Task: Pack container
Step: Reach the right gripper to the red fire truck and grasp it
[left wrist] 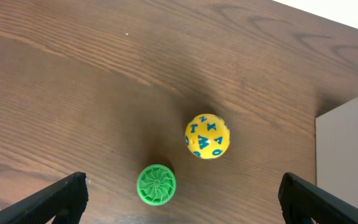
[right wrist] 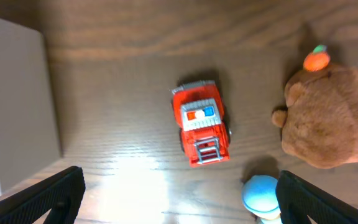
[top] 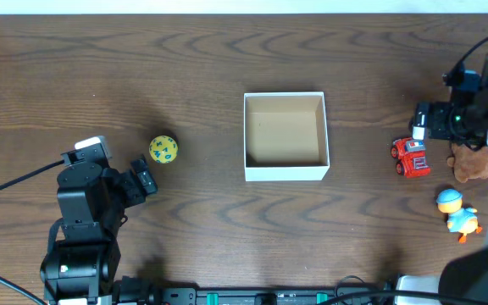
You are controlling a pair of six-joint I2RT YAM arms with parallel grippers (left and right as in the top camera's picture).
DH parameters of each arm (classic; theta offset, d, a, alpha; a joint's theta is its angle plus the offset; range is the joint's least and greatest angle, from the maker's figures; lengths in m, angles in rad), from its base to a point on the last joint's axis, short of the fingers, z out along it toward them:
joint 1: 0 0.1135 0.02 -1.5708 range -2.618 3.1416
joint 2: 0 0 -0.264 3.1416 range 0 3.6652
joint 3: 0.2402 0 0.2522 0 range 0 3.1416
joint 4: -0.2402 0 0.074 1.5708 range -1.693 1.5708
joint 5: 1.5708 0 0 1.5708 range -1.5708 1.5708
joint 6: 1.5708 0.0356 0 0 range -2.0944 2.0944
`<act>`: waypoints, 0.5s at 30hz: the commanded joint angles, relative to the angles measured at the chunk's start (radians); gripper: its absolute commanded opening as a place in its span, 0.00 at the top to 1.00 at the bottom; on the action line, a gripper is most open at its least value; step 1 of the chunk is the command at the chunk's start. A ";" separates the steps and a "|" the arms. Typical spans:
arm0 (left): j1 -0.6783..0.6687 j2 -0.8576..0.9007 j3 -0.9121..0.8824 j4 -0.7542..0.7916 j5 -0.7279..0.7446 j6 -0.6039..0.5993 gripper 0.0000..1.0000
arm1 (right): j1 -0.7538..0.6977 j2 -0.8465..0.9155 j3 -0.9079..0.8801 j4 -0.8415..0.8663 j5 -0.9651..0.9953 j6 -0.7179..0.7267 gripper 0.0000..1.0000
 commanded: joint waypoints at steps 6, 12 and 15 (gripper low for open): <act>0.002 -0.005 0.022 -0.001 0.010 -0.029 0.02 | -0.008 0.204 0.017 0.019 0.118 -0.080 0.01; 0.002 -0.005 0.022 -0.001 0.010 -0.029 0.02 | -0.007 0.313 0.017 0.077 0.117 -0.112 0.01; 0.002 -0.005 0.022 -0.001 0.010 -0.029 0.02 | -0.006 0.349 0.017 0.091 0.099 -0.136 0.02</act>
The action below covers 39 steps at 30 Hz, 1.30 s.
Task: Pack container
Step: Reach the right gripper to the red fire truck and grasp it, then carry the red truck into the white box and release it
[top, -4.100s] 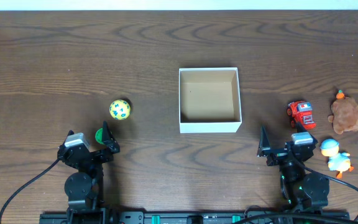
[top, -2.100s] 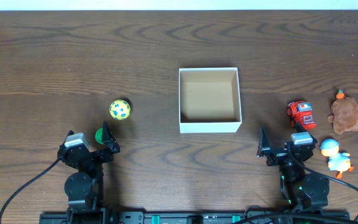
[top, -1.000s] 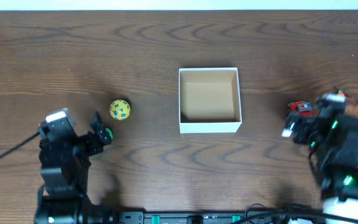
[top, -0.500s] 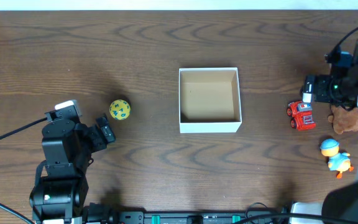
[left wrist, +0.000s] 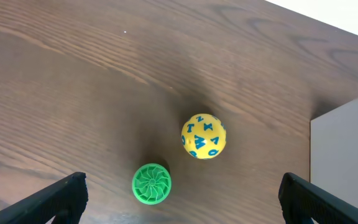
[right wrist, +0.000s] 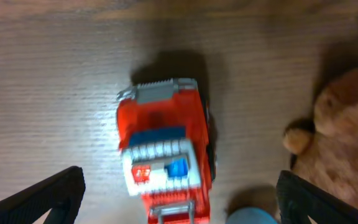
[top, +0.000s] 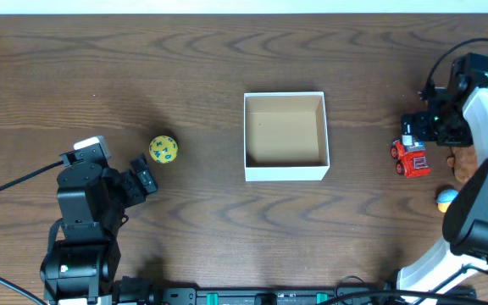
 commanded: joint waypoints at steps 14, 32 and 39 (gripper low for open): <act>0.002 -0.005 0.022 -0.001 0.006 -0.005 0.02 | 0.026 0.074 0.012 -0.004 -0.014 -0.071 0.21; 0.002 -0.005 0.022 -0.001 0.006 -0.005 0.02 | 0.026 0.074 0.010 -0.010 -0.022 -0.060 0.55; 0.002 -0.005 0.022 0.001 0.006 -0.005 0.02 | 0.030 0.073 0.010 -0.010 -0.039 -0.059 0.73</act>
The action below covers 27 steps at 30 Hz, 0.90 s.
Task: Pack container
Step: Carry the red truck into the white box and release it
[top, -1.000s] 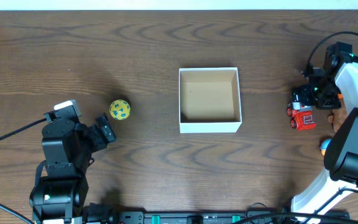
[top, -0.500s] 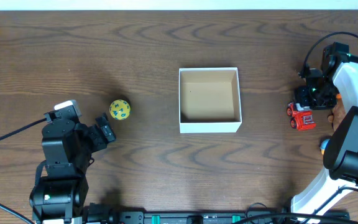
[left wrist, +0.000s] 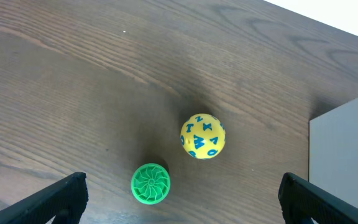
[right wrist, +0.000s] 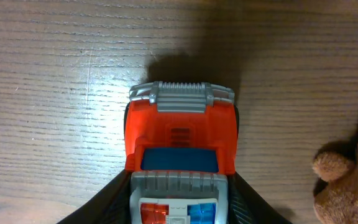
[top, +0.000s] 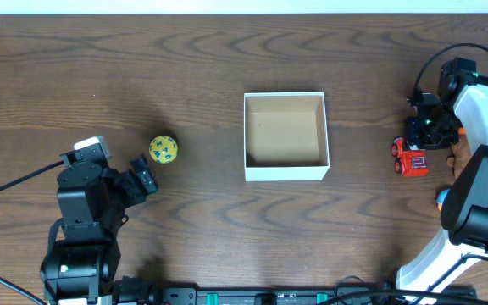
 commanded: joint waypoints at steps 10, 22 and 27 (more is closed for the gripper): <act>0.002 -0.005 0.022 0.002 0.004 -0.002 0.02 | 0.124 -0.068 0.073 -0.043 -0.025 0.090 0.96; 0.002 -0.005 0.022 0.001 0.004 -0.003 0.02 | 0.494 -0.351 0.243 0.018 -0.022 0.465 0.99; 0.002 -0.005 0.022 0.001 0.004 -0.018 0.02 | 0.680 -0.332 0.230 0.048 0.111 0.723 0.99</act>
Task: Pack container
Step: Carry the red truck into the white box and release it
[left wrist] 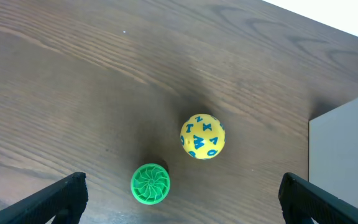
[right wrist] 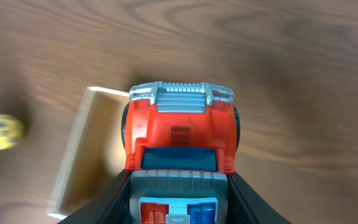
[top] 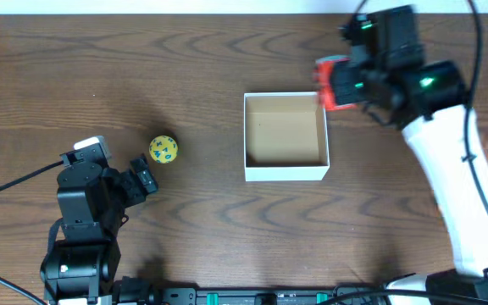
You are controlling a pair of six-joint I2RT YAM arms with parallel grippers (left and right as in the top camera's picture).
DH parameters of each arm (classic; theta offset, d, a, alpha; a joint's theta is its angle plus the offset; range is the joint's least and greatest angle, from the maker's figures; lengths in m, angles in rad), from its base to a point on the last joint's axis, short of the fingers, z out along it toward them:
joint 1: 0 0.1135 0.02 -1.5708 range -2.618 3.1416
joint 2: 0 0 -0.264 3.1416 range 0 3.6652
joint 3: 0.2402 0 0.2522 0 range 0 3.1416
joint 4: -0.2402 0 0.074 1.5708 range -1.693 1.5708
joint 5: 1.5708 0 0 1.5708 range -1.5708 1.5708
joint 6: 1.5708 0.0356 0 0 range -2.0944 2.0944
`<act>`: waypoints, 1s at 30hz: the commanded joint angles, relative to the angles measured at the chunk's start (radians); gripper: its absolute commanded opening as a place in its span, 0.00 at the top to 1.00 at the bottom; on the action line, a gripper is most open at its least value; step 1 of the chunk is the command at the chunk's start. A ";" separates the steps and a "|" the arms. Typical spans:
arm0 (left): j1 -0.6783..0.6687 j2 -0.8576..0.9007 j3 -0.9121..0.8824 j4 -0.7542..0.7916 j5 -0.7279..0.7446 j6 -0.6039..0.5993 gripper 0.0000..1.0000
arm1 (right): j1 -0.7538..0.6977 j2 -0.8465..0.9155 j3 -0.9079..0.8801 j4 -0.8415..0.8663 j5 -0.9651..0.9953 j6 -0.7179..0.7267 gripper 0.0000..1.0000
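A white open box (top: 284, 136) stands mid-table, its inside bare. My right gripper (top: 339, 85) is shut on a red toy fire truck (right wrist: 180, 134), held in the air over the box's far right corner (right wrist: 92, 93). A yellow ball with blue letters (left wrist: 202, 136) and a green ridged disc (left wrist: 150, 183) lie on the table ahead of my left gripper (left wrist: 179, 205), which stands wide open with nothing between its fingers. The ball also shows left of the box (top: 163, 149).
The right arm's white link (top: 447, 161) crosses the right side of the table. The box wall (left wrist: 347, 162) stands at the right edge of the left wrist view. Dark wood table (top: 185, 68) all round.
My right gripper, then down around the truck on the table at the far right, now holds it lifted over the box's far right corner. The left arm has not moved.
My right gripper was open above the fire truck beside a brown plush and a duck figure. It came lower over the truck, then stood with its fingers on both sides of it. Now the truck is carried to the box. The left gripper stayed open throughout.
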 commanded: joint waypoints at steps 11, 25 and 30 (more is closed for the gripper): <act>0.002 -0.005 0.022 0.000 0.004 -0.014 0.02 | 0.137 0.288 -0.042 -0.029 0.158 0.360 0.99; 0.002 -0.005 0.022 0.000 0.004 -0.014 0.02 | 0.068 0.443 -0.042 0.011 0.153 0.354 0.45; 0.002 -0.005 0.022 0.000 0.004 -0.014 0.02 | 0.078 0.437 -0.026 0.013 0.115 0.261 0.13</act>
